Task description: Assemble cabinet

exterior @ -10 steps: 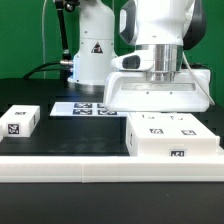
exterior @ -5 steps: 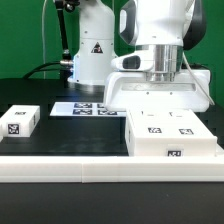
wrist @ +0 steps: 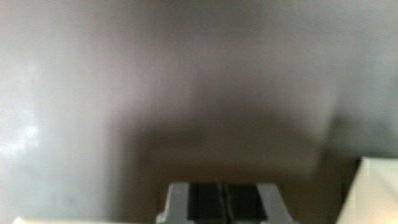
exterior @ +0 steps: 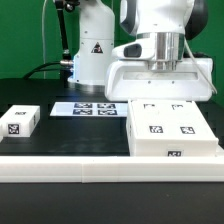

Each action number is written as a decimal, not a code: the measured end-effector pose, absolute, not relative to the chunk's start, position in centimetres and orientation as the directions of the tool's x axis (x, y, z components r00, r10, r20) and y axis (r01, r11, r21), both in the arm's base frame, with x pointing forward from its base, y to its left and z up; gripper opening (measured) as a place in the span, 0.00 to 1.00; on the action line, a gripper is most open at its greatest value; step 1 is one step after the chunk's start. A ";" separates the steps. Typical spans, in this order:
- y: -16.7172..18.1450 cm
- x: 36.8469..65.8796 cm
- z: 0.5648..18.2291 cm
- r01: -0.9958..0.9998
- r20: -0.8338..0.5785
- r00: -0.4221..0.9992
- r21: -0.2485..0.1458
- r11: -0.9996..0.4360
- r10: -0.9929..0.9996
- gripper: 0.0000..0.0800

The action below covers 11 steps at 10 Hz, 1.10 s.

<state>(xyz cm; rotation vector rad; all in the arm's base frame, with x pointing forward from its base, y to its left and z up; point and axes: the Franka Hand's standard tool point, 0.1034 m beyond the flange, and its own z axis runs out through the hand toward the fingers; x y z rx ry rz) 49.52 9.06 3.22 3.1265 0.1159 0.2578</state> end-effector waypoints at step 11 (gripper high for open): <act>8.6 50.6 7.3 0.097 0.143 0.985 -0.003 -0.995 0.095 0.00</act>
Offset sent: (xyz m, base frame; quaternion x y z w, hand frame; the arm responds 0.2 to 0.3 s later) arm 0.0000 0.0000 0.0000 0.0000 0.0000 0.0000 1.0000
